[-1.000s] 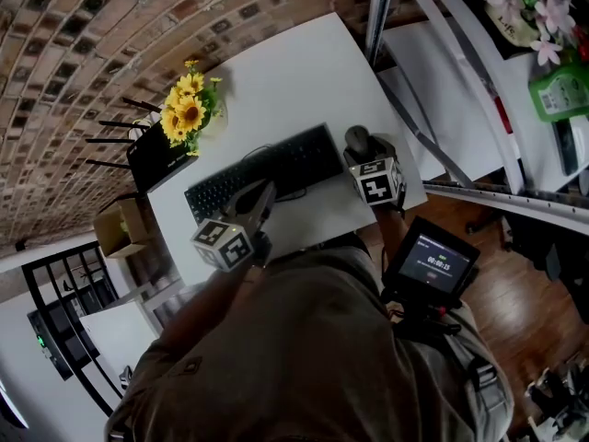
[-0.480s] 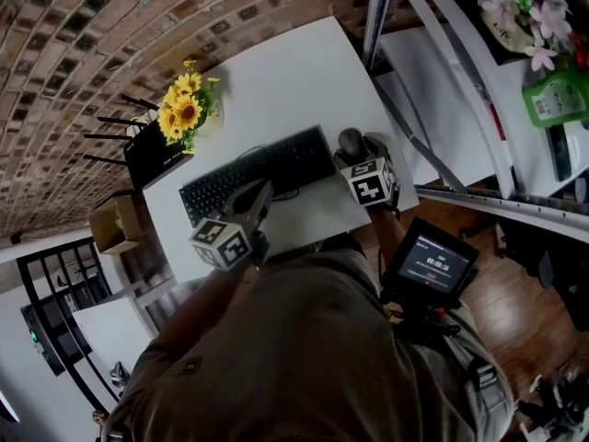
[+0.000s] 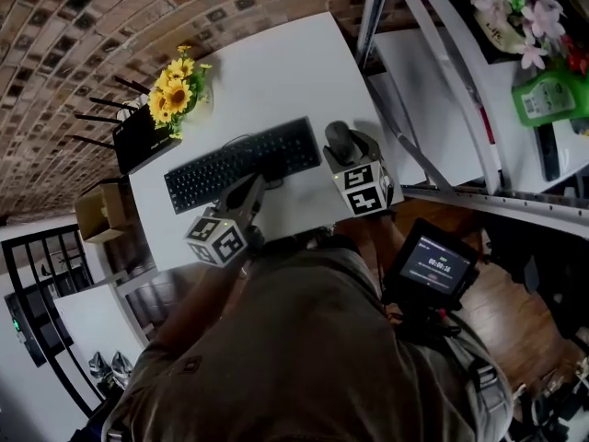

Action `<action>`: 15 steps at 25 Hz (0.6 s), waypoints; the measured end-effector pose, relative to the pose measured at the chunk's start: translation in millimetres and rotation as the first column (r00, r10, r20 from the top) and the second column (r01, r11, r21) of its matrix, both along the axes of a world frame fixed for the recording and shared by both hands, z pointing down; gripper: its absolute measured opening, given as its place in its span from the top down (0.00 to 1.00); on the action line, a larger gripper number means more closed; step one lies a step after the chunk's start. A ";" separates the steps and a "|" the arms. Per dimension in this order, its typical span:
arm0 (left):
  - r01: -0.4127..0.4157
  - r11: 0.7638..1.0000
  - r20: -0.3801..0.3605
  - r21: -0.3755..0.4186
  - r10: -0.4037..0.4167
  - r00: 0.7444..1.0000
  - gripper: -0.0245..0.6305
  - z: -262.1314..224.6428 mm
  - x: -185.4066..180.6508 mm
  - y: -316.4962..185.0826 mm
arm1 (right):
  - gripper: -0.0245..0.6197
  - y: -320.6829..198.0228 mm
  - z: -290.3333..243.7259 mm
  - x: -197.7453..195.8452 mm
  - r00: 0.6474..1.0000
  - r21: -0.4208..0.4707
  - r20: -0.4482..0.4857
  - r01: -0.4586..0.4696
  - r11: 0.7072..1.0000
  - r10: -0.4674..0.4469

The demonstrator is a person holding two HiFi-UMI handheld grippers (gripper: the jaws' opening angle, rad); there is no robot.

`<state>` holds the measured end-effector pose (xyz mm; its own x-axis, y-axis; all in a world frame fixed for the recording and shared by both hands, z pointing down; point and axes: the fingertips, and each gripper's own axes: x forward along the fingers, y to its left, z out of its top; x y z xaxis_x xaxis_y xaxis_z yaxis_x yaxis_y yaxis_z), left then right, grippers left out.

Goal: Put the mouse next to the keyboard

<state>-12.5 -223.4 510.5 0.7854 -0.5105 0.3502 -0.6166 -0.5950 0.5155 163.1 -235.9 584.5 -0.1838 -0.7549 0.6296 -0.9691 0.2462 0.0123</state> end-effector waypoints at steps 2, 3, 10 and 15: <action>-0.005 1.000 -0.009 0.007 0.005 1.000 0.96 -1.8 -1.8 6.2 | 0.56 6.9 -11.8 -8.2 1.000 0.036 0.004 0.013 0.999 -0.014; -0.007 1.000 -0.016 0.016 0.007 1.000 0.96 -4.1 -2.4 7.8 | 0.57 10.1 -17.3 -12.5 1.000 0.050 0.001 0.024 0.998 -0.024; 0.009 0.997 -0.071 0.071 -0.004 0.997 0.96 -22.8 -27.0 29.3 | 0.65 39.0 -57.7 -53.7 0.998 0.108 0.006 0.063 0.992 -0.064; 0.051 0.997 -0.088 0.064 -0.045 0.995 0.96 -21.7 -64.3 53.2 | 0.70 61.4 -74.9 -91.0 0.995 0.131 -0.008 0.102 0.986 -0.102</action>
<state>-76.8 -170.2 488.7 0.7852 -0.5682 0.2459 -0.6001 -0.6004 0.5286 72.0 -174.5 509.5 -0.2637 -0.8083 0.5264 -0.9390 0.3401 0.0518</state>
